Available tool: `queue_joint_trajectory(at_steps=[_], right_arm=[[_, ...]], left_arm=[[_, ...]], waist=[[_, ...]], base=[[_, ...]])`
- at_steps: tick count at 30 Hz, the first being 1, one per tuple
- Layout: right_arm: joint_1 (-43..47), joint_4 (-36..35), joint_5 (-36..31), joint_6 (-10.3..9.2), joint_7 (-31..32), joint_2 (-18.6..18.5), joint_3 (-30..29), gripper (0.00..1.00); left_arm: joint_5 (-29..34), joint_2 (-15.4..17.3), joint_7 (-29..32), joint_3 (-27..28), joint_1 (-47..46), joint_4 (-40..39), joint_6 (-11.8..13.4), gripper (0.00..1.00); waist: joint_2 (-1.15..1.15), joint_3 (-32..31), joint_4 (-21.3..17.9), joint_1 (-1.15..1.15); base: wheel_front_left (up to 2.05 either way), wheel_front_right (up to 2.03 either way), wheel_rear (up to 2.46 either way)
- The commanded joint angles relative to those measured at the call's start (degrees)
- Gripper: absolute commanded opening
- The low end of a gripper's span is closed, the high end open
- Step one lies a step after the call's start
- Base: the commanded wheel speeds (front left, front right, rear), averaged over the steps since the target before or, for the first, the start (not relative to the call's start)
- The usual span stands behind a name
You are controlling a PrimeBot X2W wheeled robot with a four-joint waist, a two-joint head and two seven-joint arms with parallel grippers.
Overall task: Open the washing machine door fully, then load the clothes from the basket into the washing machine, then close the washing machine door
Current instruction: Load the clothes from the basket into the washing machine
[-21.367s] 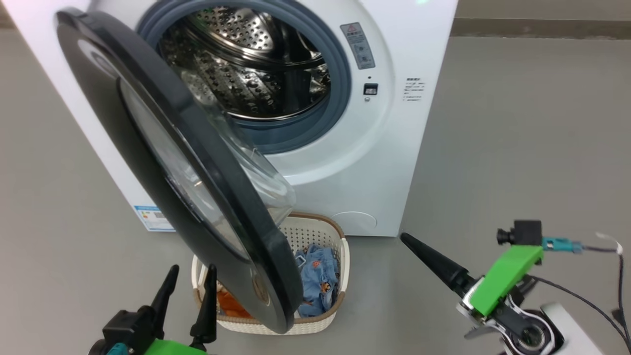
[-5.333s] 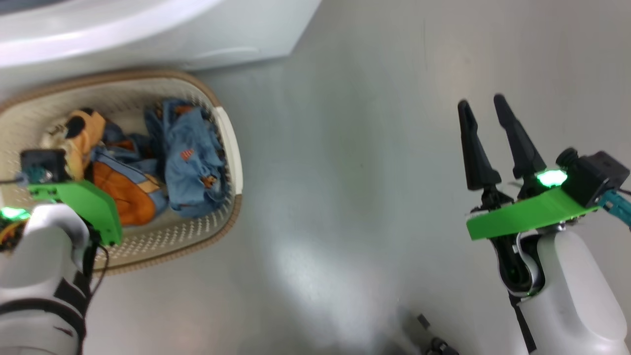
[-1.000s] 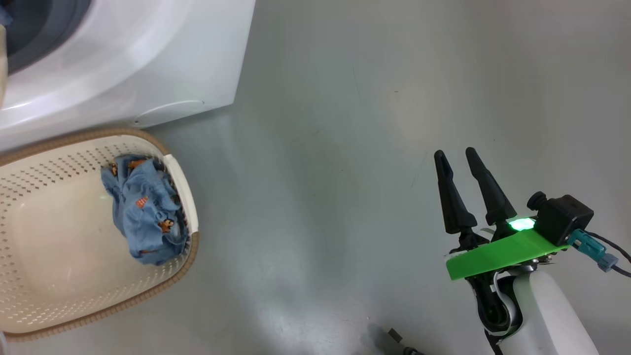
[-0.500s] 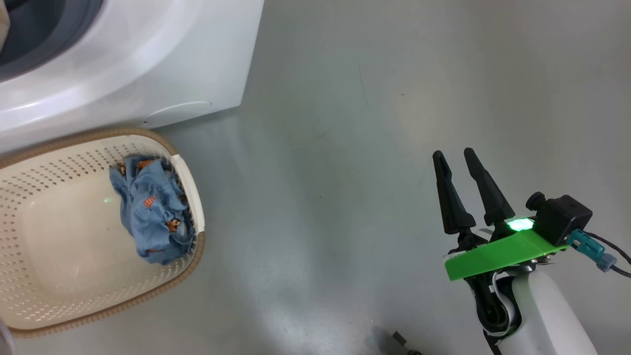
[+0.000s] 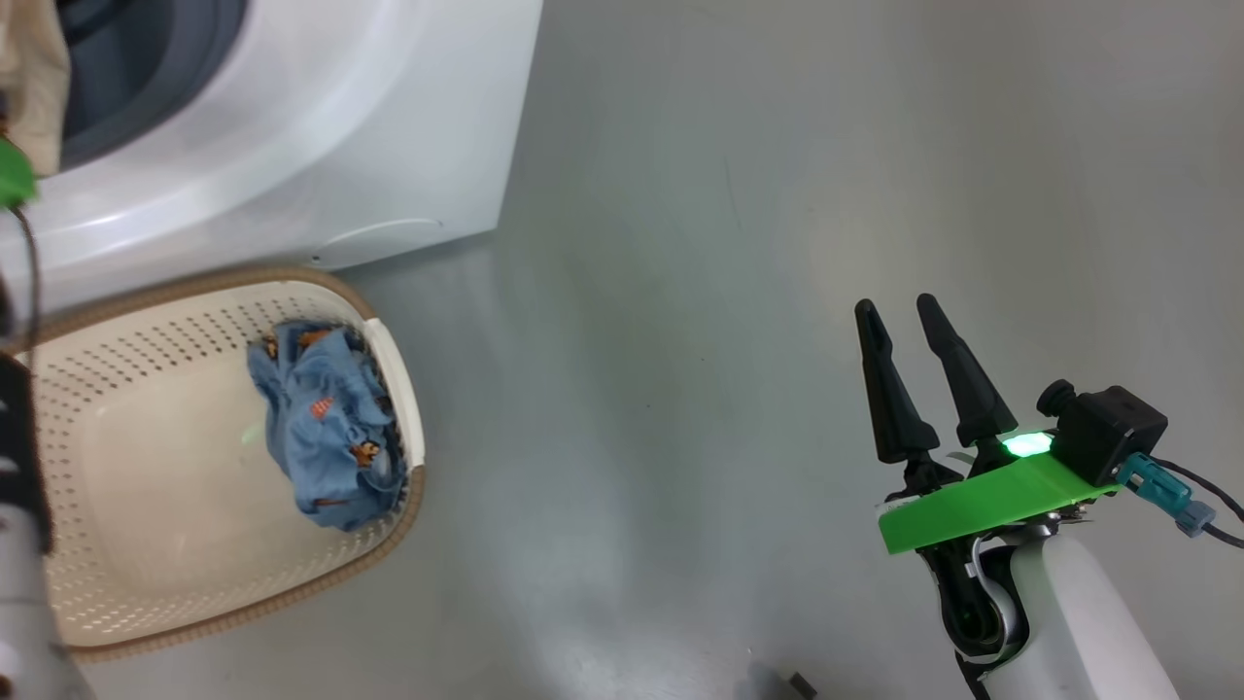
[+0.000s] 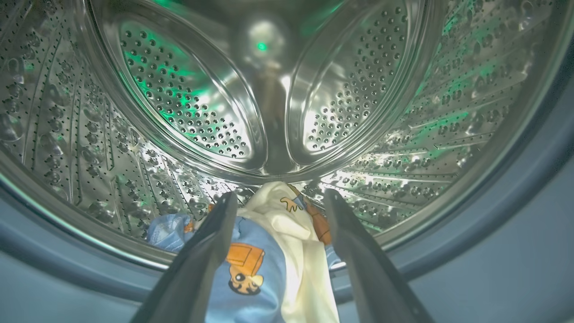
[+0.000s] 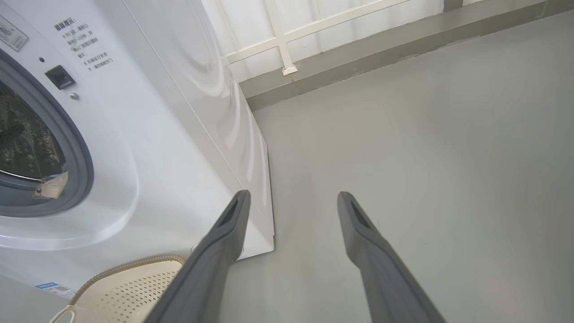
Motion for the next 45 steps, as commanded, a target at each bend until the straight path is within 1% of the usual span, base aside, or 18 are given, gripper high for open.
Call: queue_joint_trajectory(at_steps=[1, 9, 10, 14, 25, 26, 29, 40, 45], right_arm=[[0.79, -1.02, -0.50, 0.09, -0.27, -0.08, 0.87, 1.00], [1.97, -0.78, -0.94, 0.09, -0.27, -1.37, 0.13, 1.00], [2.29, -0.70, -1.00, 0.09, -0.27, -1.80, -0.22, 1.00], [2.89, -0.80, -1.24, 0.09, -0.27, -2.69, -0.75, 1.00], [3.83, -1.30, -1.57, 0.09, -0.27, -4.92, -2.35, 1.00], [3.90, -1.41, -1.64, 0.09, -0.27, -5.23, -2.51, 1.00], [3.89, -1.45, -1.69, 0.09, -0.27, -5.42, -2.63, 1.00], [4.05, -1.40, -1.69, 0.09, -0.27, -5.92, -2.52, 1.00], [3.81, -1.52, -1.56, 0.09, -0.27, -6.01, -2.56, 1.00]], left_arm=[[-0.21, 1.57, -0.29, 0.48, 2.63, -2.51, -0.14, 1.00], [-0.76, -1.49, -0.29, 0.11, 11.81, -7.22, -0.15, 1.00], [-0.57, -2.17, -0.29, -0.34, 14.35, -8.52, -0.15, 1.00], [-0.64, -3.54, -0.29, -0.37, 19.48, -11.31, -0.15, 1.00], [-0.57, -6.40, -0.29, -0.07, 32.48, -19.48, -0.15, 1.00], [-0.84, -6.84, -0.29, -0.02, 34.77, -21.05, -0.15, 1.00], [-1.08, -7.25, -0.29, 0.55, 36.97, -22.80, -0.15, 1.00], [-1.15, -10.19, -0.29, 4.72, 49.75, -33.71, -0.15, 1.00], [-1.28, -10.66, -0.29, 5.74, 52.49, -36.16, -0.15, 1.00]], waist=[[0.00, -0.97, 0.74, 0.00], [0.00, -3.82, 2.94, 0.00], [0.00, -4.55, 3.64, 0.00], [0.00, -5.90, 5.06, 0.00], [0.00, -7.37, 8.55, 0.00], [0.00, -7.37, 9.00, 0.00], [0.00, -7.37, 9.34, 0.00], [0.00, -7.79, 10.02, 0.00], [0.00, -7.58, 10.13, 0.00]], base=[[0.00, 0.00, 0.00], [0.00, 0.00, 0.00], [0.00, 0.00, 0.00], [0.00, 0.00, 0.00], [0.00, 0.00, 0.00], [0.00, 0.00, 0.00], [0.00, 0.00, 0.00], [0.00, 0.00, 0.00], [0.00, 0.00, 0.00]])
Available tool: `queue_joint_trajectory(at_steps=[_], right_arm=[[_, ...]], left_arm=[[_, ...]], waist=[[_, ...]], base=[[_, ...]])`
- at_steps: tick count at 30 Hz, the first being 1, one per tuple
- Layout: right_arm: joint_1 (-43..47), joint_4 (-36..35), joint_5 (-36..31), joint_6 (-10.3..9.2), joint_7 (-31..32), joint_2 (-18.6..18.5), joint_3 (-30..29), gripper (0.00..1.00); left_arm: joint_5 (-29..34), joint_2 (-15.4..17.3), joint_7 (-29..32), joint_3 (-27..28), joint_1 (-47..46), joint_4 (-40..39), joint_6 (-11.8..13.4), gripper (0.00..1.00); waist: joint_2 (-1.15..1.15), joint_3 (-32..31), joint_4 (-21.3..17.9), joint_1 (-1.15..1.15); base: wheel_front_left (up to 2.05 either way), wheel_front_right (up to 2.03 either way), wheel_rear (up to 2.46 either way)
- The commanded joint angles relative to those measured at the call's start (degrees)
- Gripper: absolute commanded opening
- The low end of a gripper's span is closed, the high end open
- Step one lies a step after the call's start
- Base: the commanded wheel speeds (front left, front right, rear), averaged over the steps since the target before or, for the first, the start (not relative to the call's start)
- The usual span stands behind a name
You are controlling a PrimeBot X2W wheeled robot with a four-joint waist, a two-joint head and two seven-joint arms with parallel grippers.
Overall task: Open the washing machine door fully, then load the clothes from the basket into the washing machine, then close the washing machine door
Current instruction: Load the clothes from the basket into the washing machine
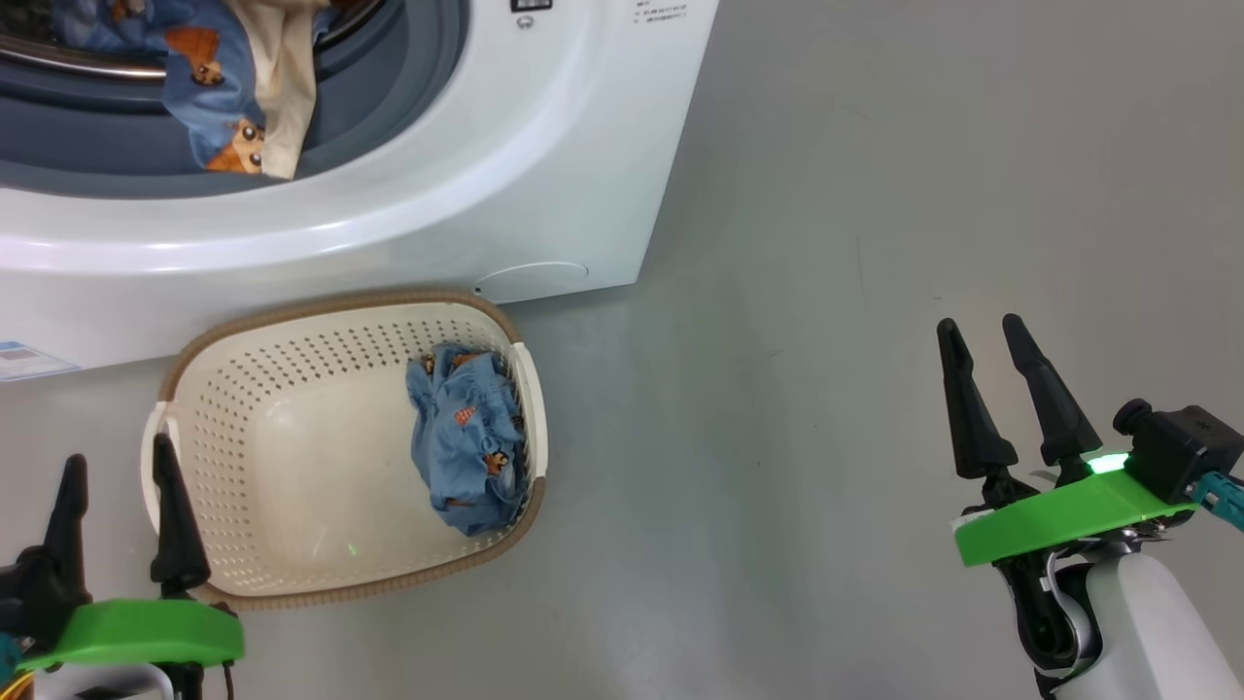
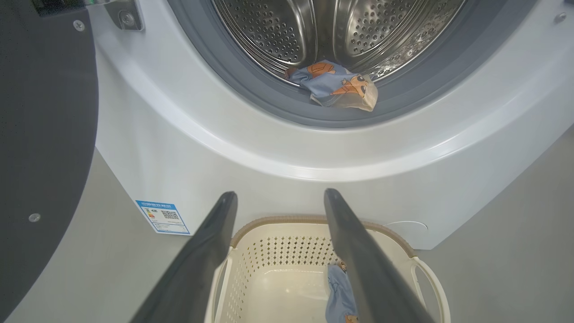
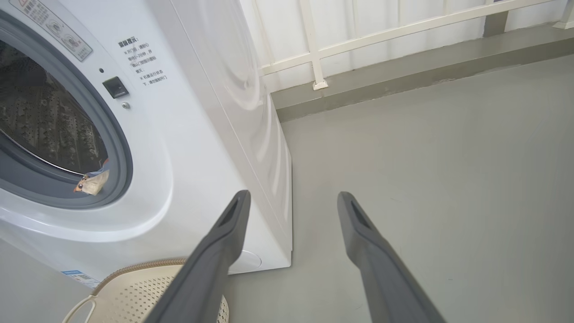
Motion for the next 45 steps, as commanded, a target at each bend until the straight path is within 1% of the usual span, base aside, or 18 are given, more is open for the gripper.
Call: queue_joint_trajectory(at_steps=[1, 8, 14, 17, 22, 26, 28, 33, 45], right_arm=[[1.10, -1.46, -0.47, 0.09, -0.27, -0.63, 1.17, 1.00], [0.90, -1.47, -0.50, 0.09, -0.27, -0.58, 0.90, 1.00], [0.70, -1.72, -0.66, 0.09, -0.27, -0.30, 0.67, 1.00], [0.32, -1.81, -0.77, 0.09, -0.27, 0.04, 0.83, 1.00], [-0.16, -1.86, -0.71, 0.09, -0.27, 0.46, 1.12, 1.00], [-0.30, -1.84, -0.63, 0.09, -0.27, 0.70, 1.29, 1.00], [-0.32, -1.86, -0.63, 0.09, -0.27, 0.76, 1.31, 1.00], [-0.34, -1.92, -0.60, 0.09, -0.27, 0.83, 1.30, 1.00], [-0.84, -2.21, -0.49, 0.09, -0.27, 0.62, 1.35, 1.00]], left_arm=[[-0.32, 0.75, -0.36, 1.98, 0.67, -1.88, -0.14, 1.00], [-0.03, 0.61, -0.36, 1.78, -0.34, -1.58, -0.14, 1.00], [0.23, 0.63, -0.36, 0.05, -5.48, 1.43, -0.14, 1.00], [0.85, 1.54, -0.36, -1.37, -8.99, 4.00, -0.14, 1.00], [1.94, 4.21, -0.36, -4.93, -15.82, 9.39, -0.14, 1.00], [2.00, 6.17, -0.36, -8.27, -21.89, 15.16, -0.14, 1.00], [1.95, 6.73, -0.31, -9.07, -23.63, 16.47, -0.14, 1.00], [2.12, 8.59, 2.22, -12.76, -31.72, 21.02, -0.14, 1.00], [0.11, 10.55, 11.67, -21.63, -44.77, 28.72, -0.14, 1.00]], waist=[[0.00, 0.07, 0.03, 0.00], [0.00, 0.46, 0.30, 0.00], [0.00, 1.40, 0.82, 0.00], [0.00, 2.04, 0.83, 0.00], [0.00, 2.95, 0.60, 0.00], [0.00, 3.48, 0.41, 0.00], [0.00, 3.59, 0.39, 0.00], [0.00, 4.05, 0.48, 0.00], [0.00, 5.17, 0.95, 0.00]], base=[[0.00, 0.00, 0.00], [0.00, 0.00, 0.00], [0.00, 0.00, 0.00], [0.00, 0.00, 0.00], [0.00, 0.00, 0.00], [0.00, 0.00, 0.00], [0.00, 0.00, 0.00], [0.00, 0.00, 0.00], [0.00, 0.00, 0.00]])
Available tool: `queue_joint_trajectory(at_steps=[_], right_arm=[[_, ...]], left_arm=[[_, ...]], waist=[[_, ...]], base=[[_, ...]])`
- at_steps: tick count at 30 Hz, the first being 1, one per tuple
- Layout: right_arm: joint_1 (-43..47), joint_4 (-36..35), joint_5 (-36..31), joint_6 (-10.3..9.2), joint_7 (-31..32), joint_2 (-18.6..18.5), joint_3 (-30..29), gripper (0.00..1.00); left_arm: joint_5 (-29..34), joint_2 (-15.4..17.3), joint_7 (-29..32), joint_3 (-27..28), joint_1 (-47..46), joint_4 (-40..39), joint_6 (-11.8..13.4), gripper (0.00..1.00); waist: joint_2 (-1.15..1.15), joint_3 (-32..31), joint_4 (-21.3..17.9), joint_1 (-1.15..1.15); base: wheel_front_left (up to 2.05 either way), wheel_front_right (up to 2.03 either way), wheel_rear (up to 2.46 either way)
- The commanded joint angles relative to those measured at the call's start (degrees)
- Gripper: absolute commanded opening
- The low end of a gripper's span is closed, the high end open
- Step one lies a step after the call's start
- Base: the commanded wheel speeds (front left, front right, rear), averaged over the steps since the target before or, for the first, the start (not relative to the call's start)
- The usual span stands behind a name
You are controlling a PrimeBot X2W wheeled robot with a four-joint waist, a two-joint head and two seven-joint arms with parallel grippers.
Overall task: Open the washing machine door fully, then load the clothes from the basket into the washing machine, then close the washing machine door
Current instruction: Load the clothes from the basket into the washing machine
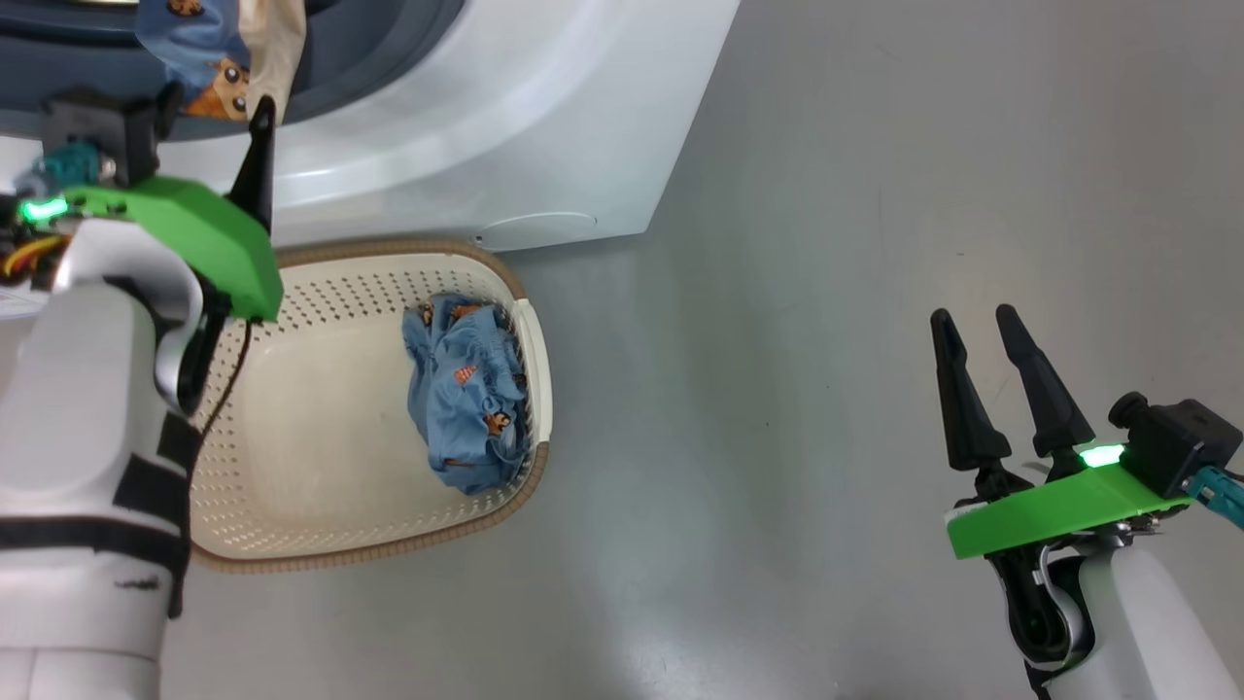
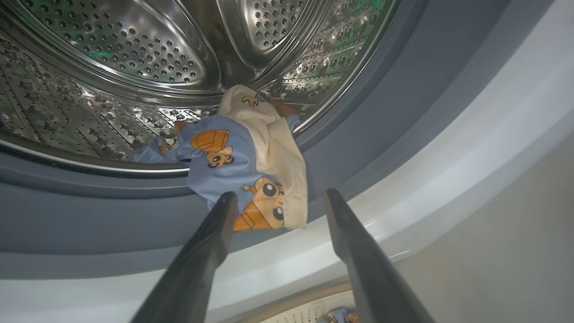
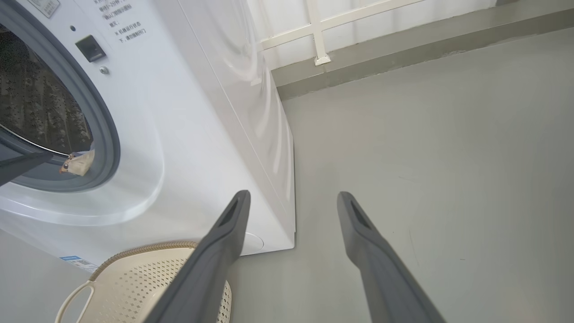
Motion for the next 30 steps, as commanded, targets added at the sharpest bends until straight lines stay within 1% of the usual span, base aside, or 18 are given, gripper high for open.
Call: queue_joint_trajectory(at_steps=[1, 9, 19, 20, 21, 24, 25, 26, 27, 28, 30], right_arm=[[-0.54, -1.55, -0.45, 0.09, -0.27, -0.33, 1.41, 1.00], [-1.23, -1.70, -0.29, 0.09, -0.27, -0.33, 1.92, 1.00], [-1.96, -1.87, -0.21, 0.09, -0.27, -0.17, 1.90, 1.00], [-1.99, -1.88, -0.22, 0.09, -0.27, -0.14, 1.88, 1.00], [-2.01, -1.89, -0.22, 0.09, -0.27, -0.10, 1.86, 1.00], [-2.02, -1.93, -0.23, 0.09, -0.27, 0.01, 1.84, 1.00], [-2.02, -1.95, -0.23, 0.09, -0.27, 0.05, 1.82, 1.00], [-2.04, -1.97, -0.23, 0.09, -0.27, 0.09, 1.82, 1.00], [-2.04, -1.97, -0.23, 0.09, -0.27, 0.09, 1.82, 1.00], [-2.09, -2.01, -0.22, 0.09, -0.27, 0.16, 1.83, 1.00], [-2.15, -2.05, -0.22, 0.09, -0.27, 0.29, 1.76, 1.00]], left_arm=[[-0.86, 2.78, 0.86, 0.21, -2.54, 0.08, -0.09, 1.00], [-2.62, 3.87, 1.47, -3.67, -7.85, 7.32, -0.09, 1.00], [-4.40, 4.25, -1.53, -6.36, -13.01, 16.46, -0.09, 1.00], [-4.45, 4.28, -1.87, -6.61, -13.45, 17.24, -0.09, 0.97], [-4.54, 4.27, -2.23, -6.85, -13.87, 17.99, -0.09, 0.89], [-4.45, 4.33, -3.06, -7.73, -14.98, 20.18, -0.09, 0.48], [-4.51, 4.31, -3.35, -7.92, -15.34, 20.85, -0.09, 0.38], [-4.44, 4.36, -3.57, -8.19, -15.71, 21.55, -0.09, 0.21], [-4.44, 4.36, -3.57, -8.19, -15.71, 21.55, -0.09, 0.21], [-4.44, 4.36, -4.10, -8.65, -16.42, 22.75, -0.09, 0.00], [-4.65, 4.30, -4.85, -8.90, -17.25, 23.67, -0.09, 0.00]], waist=[[0.00, 0.32, 0.01, 0.00], [0.00, 1.48, -0.48, 0.00], [0.00, 2.64, -1.45, 0.00], [0.00, 2.71, -1.52, 0.00], [0.00, 2.77, -1.60, 0.00], [0.00, 2.91, -1.79, 0.00], [0.00, 2.97, -1.85, 0.00], [0.00, 3.04, -1.92, 0.00], [0.00, 3.04, -1.92, 0.00], [0.00, 3.20, -2.05, 0.00], [0.00, 3.37, -2.21, 0.00]], base=[[0.00, 0.00, 0.00], [0.00, 0.00, 0.00], [0.00, 0.00, 0.00], [0.00, 0.00, 0.00], [0.00, 0.00, 0.00], [0.00, 0.00, 0.00], [0.00, 0.00, 0.00], [0.00, 0.00, 0.00], [0.00, 0.00, 0.00], [0.00, 0.00, 0.00], [0.00, 0.00, 0.00]])
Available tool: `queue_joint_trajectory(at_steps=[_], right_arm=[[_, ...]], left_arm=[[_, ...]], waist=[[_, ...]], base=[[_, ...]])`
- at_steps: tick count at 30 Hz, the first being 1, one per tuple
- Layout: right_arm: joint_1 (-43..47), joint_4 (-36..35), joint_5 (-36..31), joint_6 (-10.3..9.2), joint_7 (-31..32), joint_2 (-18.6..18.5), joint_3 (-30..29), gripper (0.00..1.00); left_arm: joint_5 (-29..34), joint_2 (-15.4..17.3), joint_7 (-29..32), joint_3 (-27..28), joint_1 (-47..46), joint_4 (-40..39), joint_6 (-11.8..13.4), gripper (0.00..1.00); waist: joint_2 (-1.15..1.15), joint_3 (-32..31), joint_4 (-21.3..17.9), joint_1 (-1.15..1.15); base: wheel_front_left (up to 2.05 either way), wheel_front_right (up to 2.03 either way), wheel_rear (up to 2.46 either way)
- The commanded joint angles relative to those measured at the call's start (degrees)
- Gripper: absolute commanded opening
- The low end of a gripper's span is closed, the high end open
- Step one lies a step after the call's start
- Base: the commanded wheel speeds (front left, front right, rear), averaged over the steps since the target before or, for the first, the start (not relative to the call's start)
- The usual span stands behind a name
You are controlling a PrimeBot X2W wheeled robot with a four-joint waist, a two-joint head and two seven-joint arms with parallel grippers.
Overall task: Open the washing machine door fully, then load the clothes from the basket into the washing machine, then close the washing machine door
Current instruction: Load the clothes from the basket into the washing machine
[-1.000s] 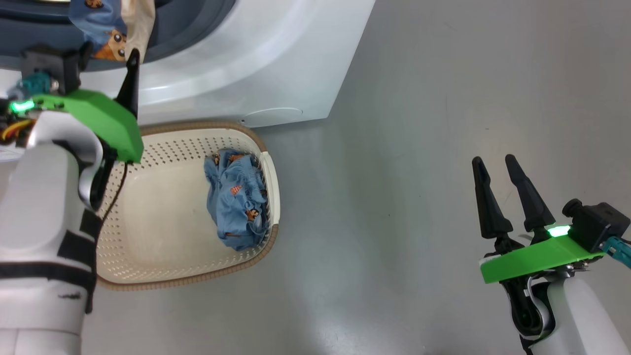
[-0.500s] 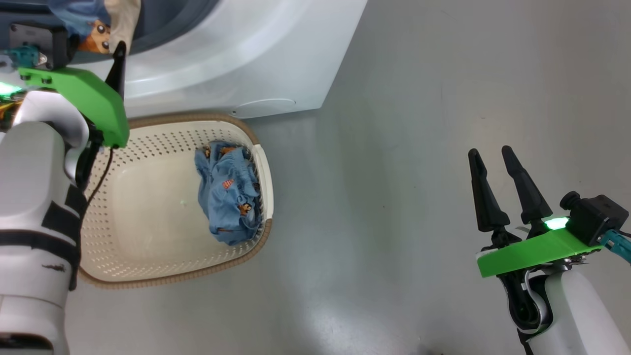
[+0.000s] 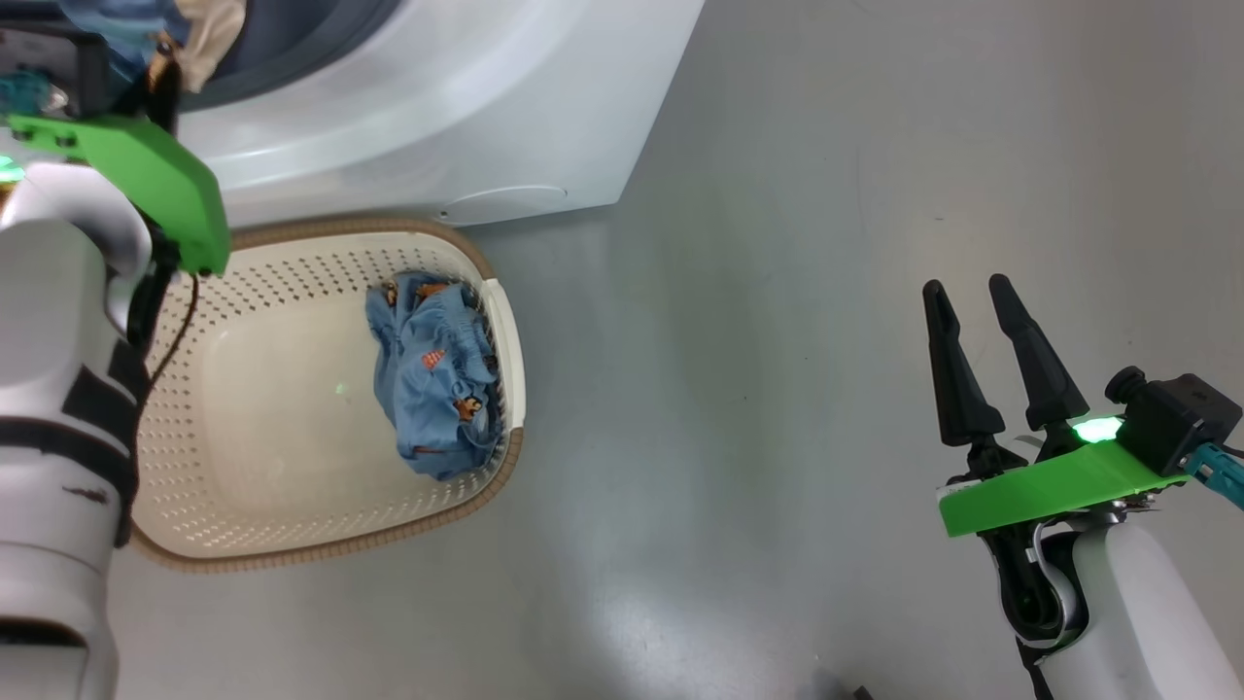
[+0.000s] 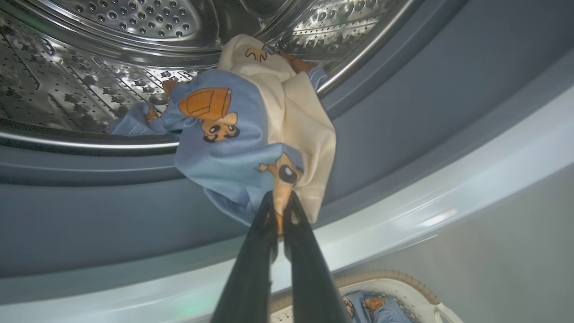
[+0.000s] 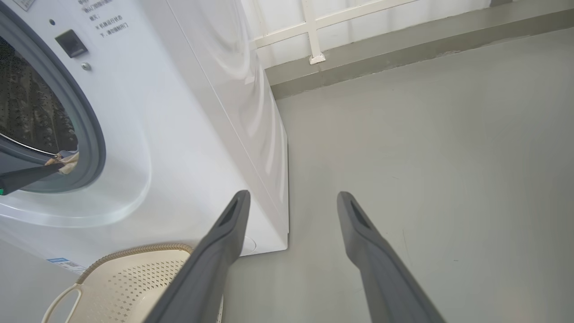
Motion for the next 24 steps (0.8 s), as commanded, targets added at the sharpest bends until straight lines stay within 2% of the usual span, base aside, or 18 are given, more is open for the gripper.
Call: queue_joint_trajectory(at_steps=[1, 5, 11, 17, 24], right_arm=[[0.13, -1.51, -0.23, 0.09, -0.27, 0.07, 0.98, 1.00], [0.10, -1.73, -0.20, 0.09, -0.27, 0.25, 0.65, 1.00], [-0.46, -1.70, -0.05, 0.09, -0.27, 1.01, 1.69, 1.00], [-0.92, -1.38, 0.48, 0.09, -0.27, 1.98, 3.36, 1.00], [-0.62, -1.23, 1.02, 0.09, -0.27, 2.64, 4.02, 1.00]], left_arm=[[-0.87, 2.55, -1.05, 0.67, -2.00, -0.67, -0.09, 0.00], [-2.58, 2.21, -3.15, 1.77, -4.71, 0.21, -0.05, 0.00], [-3.55, 2.88, -4.26, 2.71, -9.51, 2.72, 1.37, 0.00], [-4.37, 4.98, -6.41, 4.22, -13.35, 3.25, 4.41, 0.00], [-5.17, 7.34, -7.19, 7.72, -12.05, -2.42, 8.60, 0.00]], waist=[[0.00, 0.15, -0.12, 0.00], [0.00, 0.65, -0.27, 0.00], [0.00, 1.54, -1.64, 0.00], [0.00, 2.34, -4.42, 0.00], [0.00, 3.08, -7.27, 0.00]], base=[[0.00, 0.00, 0.00], [0.00, 0.00, 0.00], [0.00, 0.00, 0.00], [0.00, 0.00, 0.00], [0.00, 0.00, 0.00]])
